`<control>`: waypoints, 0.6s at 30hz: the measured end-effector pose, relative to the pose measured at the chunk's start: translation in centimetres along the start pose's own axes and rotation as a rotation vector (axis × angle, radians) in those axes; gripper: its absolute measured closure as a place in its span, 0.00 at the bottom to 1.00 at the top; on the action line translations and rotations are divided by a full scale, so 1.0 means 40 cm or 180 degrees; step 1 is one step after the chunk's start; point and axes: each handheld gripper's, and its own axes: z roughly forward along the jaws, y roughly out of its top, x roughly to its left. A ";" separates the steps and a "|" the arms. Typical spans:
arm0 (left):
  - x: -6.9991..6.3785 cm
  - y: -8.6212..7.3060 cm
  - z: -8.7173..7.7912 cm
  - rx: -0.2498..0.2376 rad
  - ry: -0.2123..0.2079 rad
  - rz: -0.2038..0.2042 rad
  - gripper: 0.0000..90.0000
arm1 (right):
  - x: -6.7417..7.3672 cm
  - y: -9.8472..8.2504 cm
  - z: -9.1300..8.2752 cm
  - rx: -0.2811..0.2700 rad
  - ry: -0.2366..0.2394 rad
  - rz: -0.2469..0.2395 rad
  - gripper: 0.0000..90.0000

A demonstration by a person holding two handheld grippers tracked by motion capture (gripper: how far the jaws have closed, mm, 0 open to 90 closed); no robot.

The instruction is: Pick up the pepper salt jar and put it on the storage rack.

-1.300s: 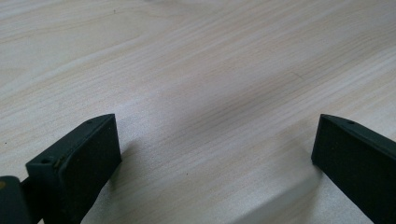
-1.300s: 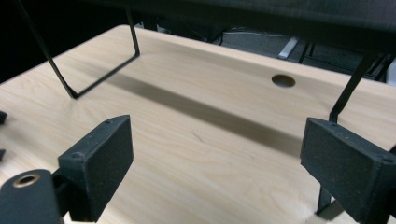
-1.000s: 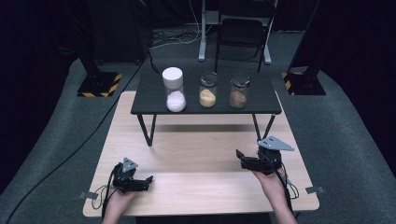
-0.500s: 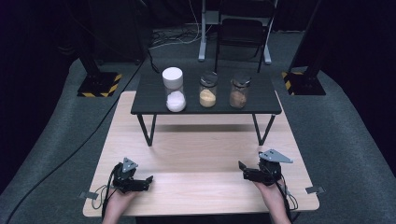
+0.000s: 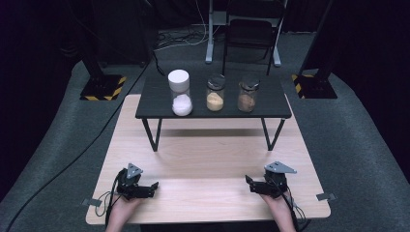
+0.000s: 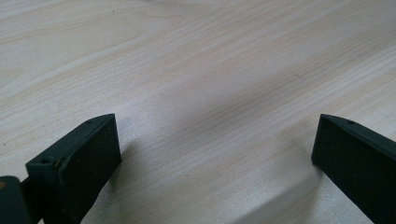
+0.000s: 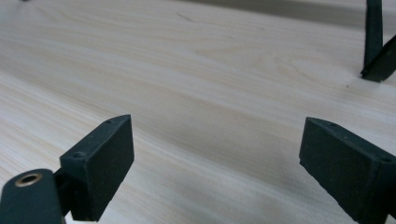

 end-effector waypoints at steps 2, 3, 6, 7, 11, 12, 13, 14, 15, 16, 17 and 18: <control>0.000 0.000 0.000 -0.0001 0.0000 -0.0002 0.01 | -0.003 -0.007 0.007 0.0055 0.0006 0.0018 0.10; 0.000 0.000 0.000 0.0000 -0.0001 0.0000 0.01 | -0.004 -0.010 0.008 0.0076 0.0003 0.0025 0.10; 0.000 0.000 0.000 0.0001 -0.0004 0.0003 0.01 | -0.006 -0.020 0.016 0.0169 0.0021 0.0030 0.11; 0.000 0.000 0.000 0.0002 -0.0004 0.0004 0.01 | -0.006 -0.022 0.018 0.0194 0.0022 0.0026 0.11; 0.000 0.000 0.000 0.0001 -0.0006 0.0006 0.01 | -0.001 -0.028 0.029 0.0306 0.0019 -0.0020 0.11; 0.000 0.000 0.000 0.0001 -0.0006 0.0006 0.01 | 0.002 -0.031 0.031 0.0317 -0.0017 -0.0073 0.11; 0.000 0.000 0.000 0.0001 -0.0006 0.0007 0.01 | 0.004 -0.031 0.032 0.0327 -0.0046 -0.0125 0.11; 0.000 0.000 0.000 0.0000 -0.0006 0.0006 0.01 | 0.007 -0.031 0.032 0.0342 -0.0064 -0.0136 0.11; 0.000 0.000 0.000 0.0001 -0.0006 0.0006 0.01 | 0.009 -0.032 0.034 0.0346 -0.0088 -0.0187 0.11; 0.000 0.000 0.000 0.0001 -0.0006 0.0006 0.01 | 0.013 -0.032 0.035 0.0364 -0.0117 -0.0238 0.10; 0.000 0.000 0.000 0.0001 -0.0006 0.0006 0.01 | 0.014 -0.032 0.035 0.0365 -0.0118 -0.0229 0.10; 0.000 0.000 0.000 0.0001 -0.0006 0.0007 0.01 | 0.014 -0.032 0.035 0.0364 -0.0123 -0.0230 0.10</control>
